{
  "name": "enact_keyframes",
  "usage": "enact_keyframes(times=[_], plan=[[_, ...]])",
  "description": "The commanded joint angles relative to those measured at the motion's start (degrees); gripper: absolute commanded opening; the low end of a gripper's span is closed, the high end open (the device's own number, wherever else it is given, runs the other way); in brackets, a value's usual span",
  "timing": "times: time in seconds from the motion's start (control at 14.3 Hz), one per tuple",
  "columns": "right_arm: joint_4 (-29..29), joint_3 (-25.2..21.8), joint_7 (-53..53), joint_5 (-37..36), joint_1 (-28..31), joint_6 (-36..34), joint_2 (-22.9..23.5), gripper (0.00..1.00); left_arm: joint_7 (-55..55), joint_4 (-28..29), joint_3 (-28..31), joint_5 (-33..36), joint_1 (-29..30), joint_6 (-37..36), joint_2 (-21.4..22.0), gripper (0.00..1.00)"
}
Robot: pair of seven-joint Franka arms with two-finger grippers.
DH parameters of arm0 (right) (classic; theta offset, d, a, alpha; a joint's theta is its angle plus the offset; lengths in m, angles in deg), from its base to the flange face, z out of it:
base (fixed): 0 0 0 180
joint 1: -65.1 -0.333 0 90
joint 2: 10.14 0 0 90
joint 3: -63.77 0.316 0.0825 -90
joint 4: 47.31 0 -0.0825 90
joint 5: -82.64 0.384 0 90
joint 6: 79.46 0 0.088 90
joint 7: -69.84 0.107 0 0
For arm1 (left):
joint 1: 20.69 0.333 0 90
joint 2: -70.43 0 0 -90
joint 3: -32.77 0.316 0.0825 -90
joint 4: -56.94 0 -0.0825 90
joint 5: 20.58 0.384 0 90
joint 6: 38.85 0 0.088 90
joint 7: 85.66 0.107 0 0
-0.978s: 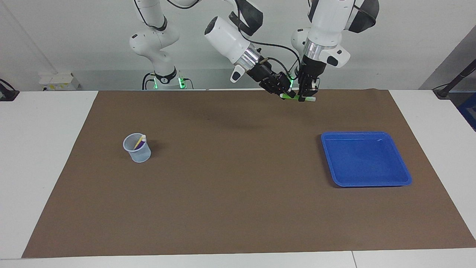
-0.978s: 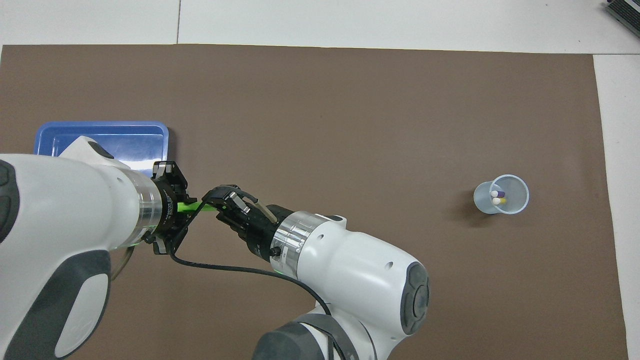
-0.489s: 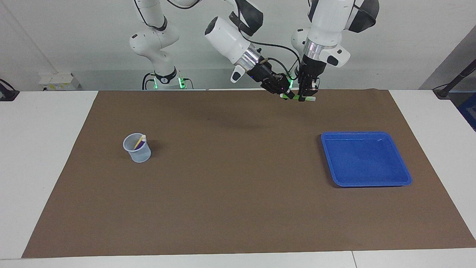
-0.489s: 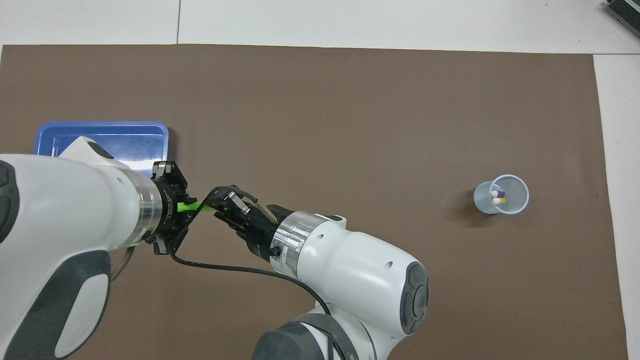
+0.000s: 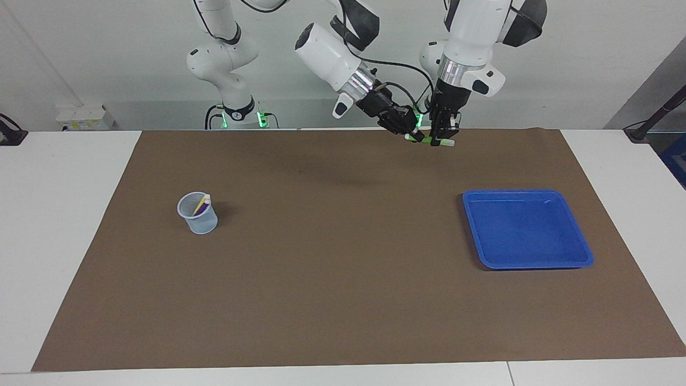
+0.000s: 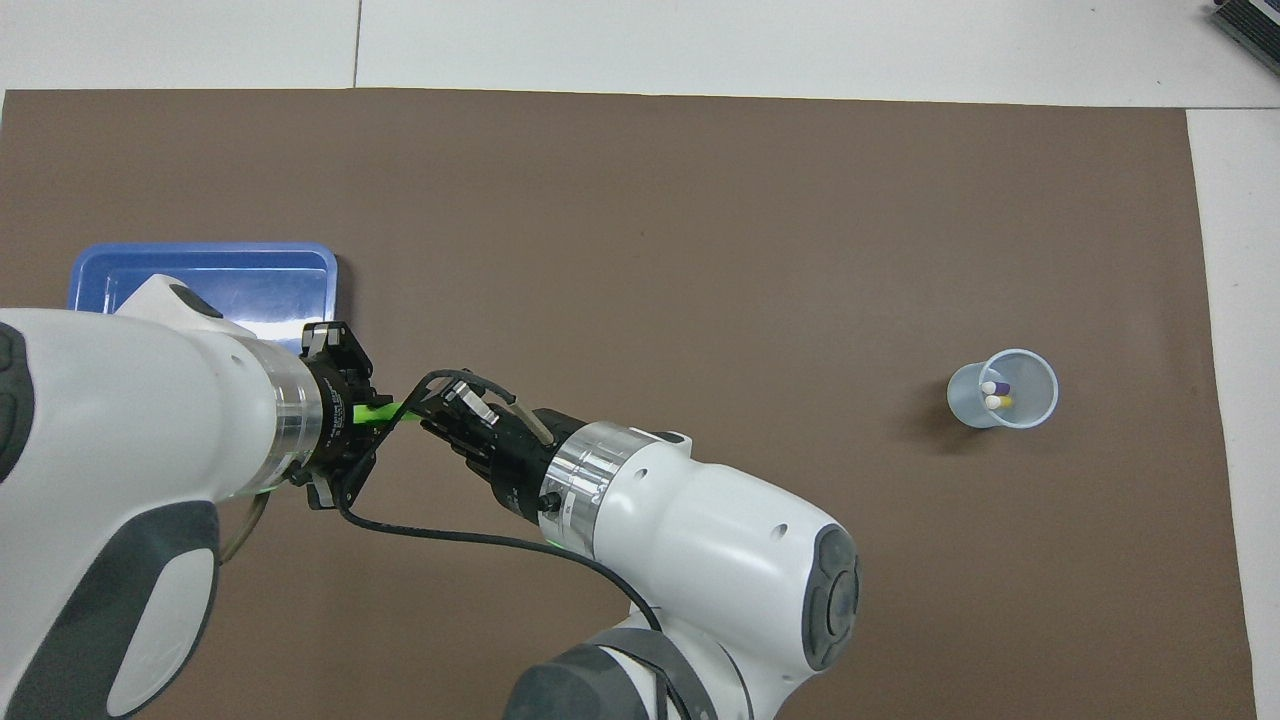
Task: Transfer and insert pens with both arms
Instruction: 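Close the right gripper on the green pen and open the left gripper, then carry the green pen to the white cup while the left gripper withdraws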
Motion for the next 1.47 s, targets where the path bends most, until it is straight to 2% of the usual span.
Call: enact_keyframes(times=[0.0,0.14,0.21,0.28,0.35,0.49,0.63,0.77,0.91,1.12,1.4], plan=[[-0.4,0.0,-0.4,1.3,-0.1,0.0,0.1,0.0,-0.3,0.7,0.4,0.8,-1.0,-0.8,1.5,0.0],[-0.4,0.0,-0.4,1.3,0.0,0.0,0.1,0.0,1.3,0.7,0.4,0.8,-1.0,-1.0,1.5,0.0],[-0.4,0.0,-0.4,1.3,0.0,0.0,0.1,0.0,1.9,0.7,0.5,0.8,-1.0,-1.0,1.5,0.12],[-0.4,0.0,-0.4,1.3,0.0,0.0,0.1,0.0,2.0,0.7,0.5,0.8,-1.0,-1.1,1.6,0.38],[-0.4,0.0,-0.4,1.3,0.0,0.0,0.1,0.0,2.0,0.7,0.5,0.8,-1.0,-1.1,1.6,0.49],[-0.4,0.0,-1.1,1.2,0.0,-0.7,0.1,0.0,2.0,0.8,0.5,0.8,-1.0,-0.9,2.0,0.66],[0.0,-0.1,-6.1,1.0,1.2,-3.9,-0.2,0.0,1.9,0.8,0.5,0.8,-1.0,-0.6,2.0,0.71],[0.0,-0.3,-14.4,0.2,5.1,-12.0,-0.9,0.0,2.0,0.9,0.5,0.8,-1.0,-0.4,2.0,0.82],[0.0,-0.5,-22.8,-1.7,9.0,-19.2,-1.3,0.0,3.5,1.0,0.8,0.9,-0.8,-0.1,2.0,0.82],[-0.2,-0.4,-31.1,-14.2,14.5,-31.1,-2.1,0.0,15.4,1.0,1.9,0.8,0.7,-0.1,2.0,0.82],[-0.5,-0.5,-44.3,-29.3,20.7,-45.9,-4.4,0.0,37.4,1.4,6.3,0.2,2.4,-0.3,2.0,0.81]])
